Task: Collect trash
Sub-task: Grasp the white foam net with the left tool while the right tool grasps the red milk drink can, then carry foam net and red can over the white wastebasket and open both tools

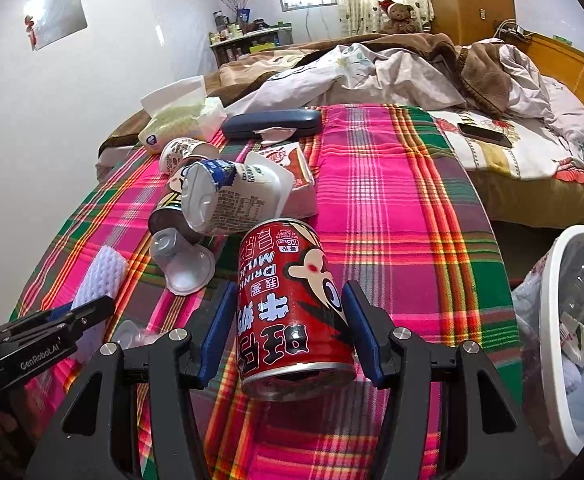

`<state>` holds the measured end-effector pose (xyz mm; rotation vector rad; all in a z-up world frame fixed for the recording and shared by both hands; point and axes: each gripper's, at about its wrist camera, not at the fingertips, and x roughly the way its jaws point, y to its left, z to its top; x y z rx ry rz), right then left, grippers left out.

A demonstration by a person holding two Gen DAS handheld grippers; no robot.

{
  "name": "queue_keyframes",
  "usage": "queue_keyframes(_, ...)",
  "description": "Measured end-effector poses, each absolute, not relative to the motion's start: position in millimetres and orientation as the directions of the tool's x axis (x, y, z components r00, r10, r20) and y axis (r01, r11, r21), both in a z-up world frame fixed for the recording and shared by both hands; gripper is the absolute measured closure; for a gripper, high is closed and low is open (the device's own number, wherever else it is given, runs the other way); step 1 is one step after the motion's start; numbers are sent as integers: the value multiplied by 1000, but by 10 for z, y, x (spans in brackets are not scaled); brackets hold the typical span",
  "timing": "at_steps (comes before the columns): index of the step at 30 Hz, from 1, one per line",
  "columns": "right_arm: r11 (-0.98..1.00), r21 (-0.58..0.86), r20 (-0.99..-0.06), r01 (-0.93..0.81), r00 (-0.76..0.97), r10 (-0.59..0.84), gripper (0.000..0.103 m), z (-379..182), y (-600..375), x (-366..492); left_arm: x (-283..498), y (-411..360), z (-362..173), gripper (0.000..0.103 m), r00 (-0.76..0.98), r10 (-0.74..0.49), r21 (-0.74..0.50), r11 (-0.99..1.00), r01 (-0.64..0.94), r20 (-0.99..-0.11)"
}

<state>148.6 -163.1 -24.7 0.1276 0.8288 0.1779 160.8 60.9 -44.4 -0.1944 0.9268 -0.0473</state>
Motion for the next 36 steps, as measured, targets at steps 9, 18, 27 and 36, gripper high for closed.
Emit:
queue_keyframes(9, 976, 195, -707, -98, 676, 209, 47, -213, -1737, 1411, 1546, 463, -362, 76, 612, -169, -211, 977, 4, -773)
queue_keyframes(18, 974, 211, -679, -85, 704, 208, 49, -126, -1911, 1329, 1426, 281, -101, 76, 656, -192, -208, 977, 54, -730)
queue_keyframes(27, 965, 251, -639, -80, 735, 227, 49, -47, -2087, 1204, 1340, 34, 90, 76, 673, -231, -212, 971, 113, -703)
queue_keyframes(36, 968, 249, -589, -44, 786, 187, 49, 120, -2359, 1023, 1275, -391, 240, 76, 677, -280, -190, 960, 206, -681)
